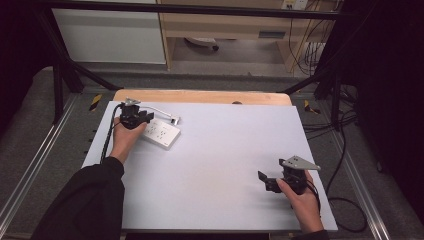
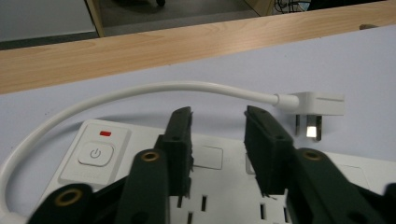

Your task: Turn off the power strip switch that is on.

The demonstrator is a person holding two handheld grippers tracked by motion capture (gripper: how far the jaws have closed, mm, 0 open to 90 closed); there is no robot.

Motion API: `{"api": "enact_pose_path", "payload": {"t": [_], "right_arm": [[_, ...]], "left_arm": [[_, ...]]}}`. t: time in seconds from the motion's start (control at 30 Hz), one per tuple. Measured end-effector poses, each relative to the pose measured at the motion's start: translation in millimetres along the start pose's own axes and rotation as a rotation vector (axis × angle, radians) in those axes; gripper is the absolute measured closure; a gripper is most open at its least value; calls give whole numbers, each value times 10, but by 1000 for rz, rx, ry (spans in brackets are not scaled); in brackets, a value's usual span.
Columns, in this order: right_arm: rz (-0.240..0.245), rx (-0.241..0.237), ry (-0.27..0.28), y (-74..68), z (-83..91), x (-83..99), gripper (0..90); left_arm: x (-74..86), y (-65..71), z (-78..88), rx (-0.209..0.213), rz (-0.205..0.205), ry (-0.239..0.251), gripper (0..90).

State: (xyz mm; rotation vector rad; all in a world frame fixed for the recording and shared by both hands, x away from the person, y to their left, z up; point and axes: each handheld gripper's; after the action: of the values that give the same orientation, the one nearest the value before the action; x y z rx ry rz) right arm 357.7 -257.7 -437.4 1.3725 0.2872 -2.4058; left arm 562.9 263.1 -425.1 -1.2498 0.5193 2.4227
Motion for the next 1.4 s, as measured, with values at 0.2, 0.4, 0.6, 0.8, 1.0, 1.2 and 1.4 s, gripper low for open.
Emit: {"api": "enact_pose_path", "payload": {"t": [0.2,0.4,0.6,0.8,1.0,1.2,1.4], "right_arm": [[2,0,1,-4,2,-1,43],[0,-1,2,-3,0,-1,43],[1,-1,4,-3,3,-2,43],[1,-3,4,-4,1,-2,42],[1,-5,5,-6,0,-5,41],[-1,-6,5,-9,3,-6,41],[1,-5,3,-11,-2,-6,40]], "left_arm": [[-11,29,22,17,3,-8,425],[-26,69,53,20,3,-24,287],[-44,106,82,33,8,-24,147],[-50,159,121,61,6,-29,101],[-41,246,195,64,-12,-13,100],[-40,334,308,79,-8,-8,100],[-18,432,479,108,-5,33,96]]}}
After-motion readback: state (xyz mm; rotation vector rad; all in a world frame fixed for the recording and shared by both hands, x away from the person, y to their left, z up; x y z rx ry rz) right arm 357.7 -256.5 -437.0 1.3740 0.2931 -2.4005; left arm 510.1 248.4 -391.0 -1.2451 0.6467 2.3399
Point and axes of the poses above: each handheld gripper's, and its own axes: z roughly backward along the jaws, x roughly out of its underside, y roughly to its right, and after that the axes turned 8 degrees about x, right-handed
